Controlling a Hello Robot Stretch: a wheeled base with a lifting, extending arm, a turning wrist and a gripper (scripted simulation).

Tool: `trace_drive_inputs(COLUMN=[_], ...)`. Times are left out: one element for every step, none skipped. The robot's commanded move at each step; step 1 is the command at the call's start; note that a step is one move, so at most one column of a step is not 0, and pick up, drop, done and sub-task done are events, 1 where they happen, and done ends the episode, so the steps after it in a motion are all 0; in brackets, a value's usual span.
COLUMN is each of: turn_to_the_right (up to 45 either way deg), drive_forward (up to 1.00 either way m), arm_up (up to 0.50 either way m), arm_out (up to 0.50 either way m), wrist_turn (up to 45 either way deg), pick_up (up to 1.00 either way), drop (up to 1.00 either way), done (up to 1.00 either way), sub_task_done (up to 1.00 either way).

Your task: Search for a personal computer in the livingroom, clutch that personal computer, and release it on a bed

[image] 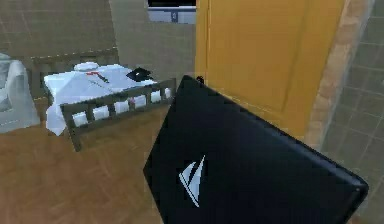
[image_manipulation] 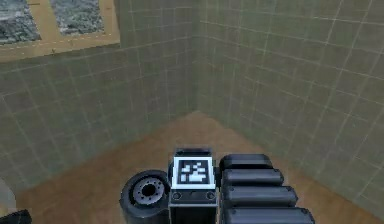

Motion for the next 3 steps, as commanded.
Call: trace_drive_inputs(turn_to_the_right=[-39.0, 0.0, -3.0], drive_forward=[0.00, 1.00, 0.00], arm_up=[0.00, 0.00, 0.00], arm_out=[0.00, 0.00, 0.00], wrist_turn=[0.0, 0.0, 0.0], pick_up=[0.00, 0.00, 0.00], drop=[0.00, 0.00, 0.00], done=[0.00, 0.00, 0.00], sub_task_done=[0.00, 0.00, 0.00])
